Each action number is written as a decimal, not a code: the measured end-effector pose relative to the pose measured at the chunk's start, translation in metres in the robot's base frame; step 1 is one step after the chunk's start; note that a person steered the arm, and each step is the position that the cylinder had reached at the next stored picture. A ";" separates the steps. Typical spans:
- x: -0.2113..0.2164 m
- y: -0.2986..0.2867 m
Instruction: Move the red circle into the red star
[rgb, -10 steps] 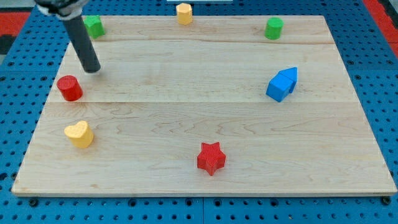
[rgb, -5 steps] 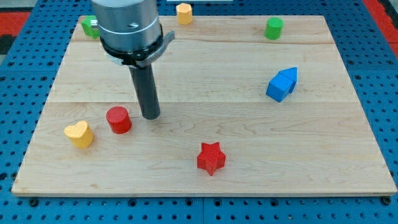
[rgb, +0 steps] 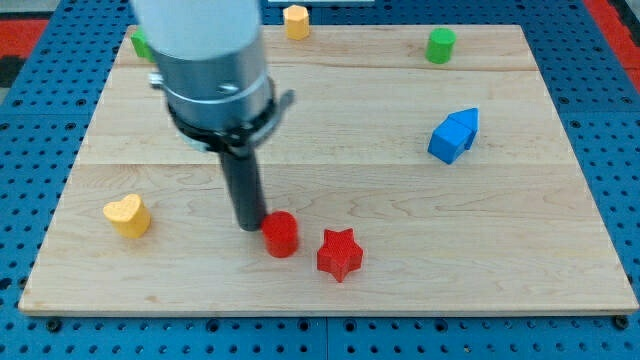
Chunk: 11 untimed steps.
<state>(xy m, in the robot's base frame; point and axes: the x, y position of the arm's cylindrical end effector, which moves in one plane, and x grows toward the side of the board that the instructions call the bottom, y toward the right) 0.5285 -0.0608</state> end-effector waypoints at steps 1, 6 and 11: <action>0.003 0.010; 0.042 0.018; 0.041 0.154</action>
